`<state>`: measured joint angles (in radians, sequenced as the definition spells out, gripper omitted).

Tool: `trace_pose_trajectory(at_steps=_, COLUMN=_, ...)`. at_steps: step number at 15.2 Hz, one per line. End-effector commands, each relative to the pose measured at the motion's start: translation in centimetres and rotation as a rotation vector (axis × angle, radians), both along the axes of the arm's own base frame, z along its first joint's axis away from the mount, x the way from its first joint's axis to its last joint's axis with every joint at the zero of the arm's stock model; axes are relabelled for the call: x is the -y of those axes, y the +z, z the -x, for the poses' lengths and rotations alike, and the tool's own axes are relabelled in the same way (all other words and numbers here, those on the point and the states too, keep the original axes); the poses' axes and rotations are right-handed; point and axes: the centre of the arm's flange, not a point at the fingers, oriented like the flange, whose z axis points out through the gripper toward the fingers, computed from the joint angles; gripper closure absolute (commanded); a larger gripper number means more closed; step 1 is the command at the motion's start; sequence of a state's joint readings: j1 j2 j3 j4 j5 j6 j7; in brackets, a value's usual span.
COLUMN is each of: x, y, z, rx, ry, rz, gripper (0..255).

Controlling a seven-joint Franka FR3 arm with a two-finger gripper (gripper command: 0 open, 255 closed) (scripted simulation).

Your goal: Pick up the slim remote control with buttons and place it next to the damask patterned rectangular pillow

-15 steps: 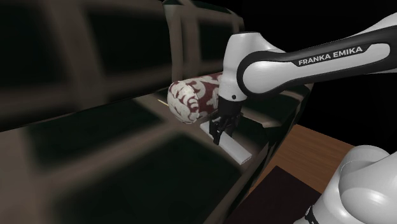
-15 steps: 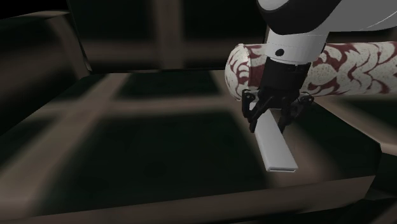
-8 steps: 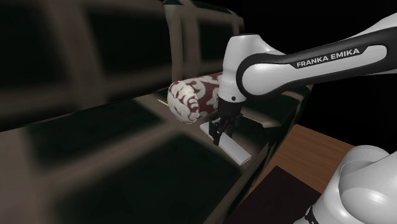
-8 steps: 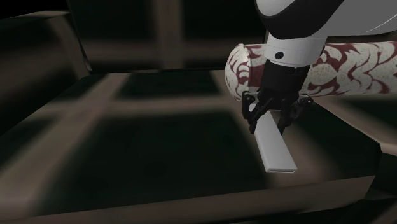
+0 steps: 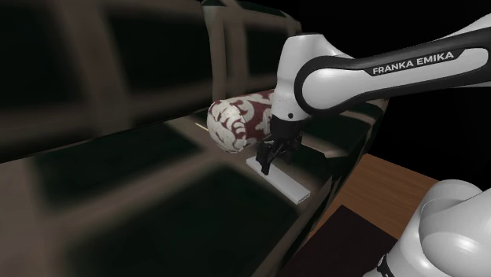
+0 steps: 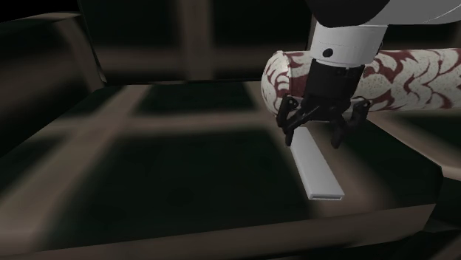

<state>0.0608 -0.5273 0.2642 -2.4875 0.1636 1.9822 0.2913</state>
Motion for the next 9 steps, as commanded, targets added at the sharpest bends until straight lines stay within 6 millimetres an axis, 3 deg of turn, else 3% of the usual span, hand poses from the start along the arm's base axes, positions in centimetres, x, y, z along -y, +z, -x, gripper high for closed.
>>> trace_pose_trajectory(at_steps=1, x=0.0, y=2.4, z=-0.1, rx=-0.001, ry=0.000, rz=0.000, gripper=0)
trace_pose_trajectory(at_steps=2, x=0.1, y=3.5, z=-0.1, rx=-0.001, ry=0.000, rz=0.000, gripper=0)
trace_pose_trajectory(at_steps=9, x=0.1, y=3.5, z=-0.1, rx=-0.001, ry=0.000, rz=0.000, gripper=0)
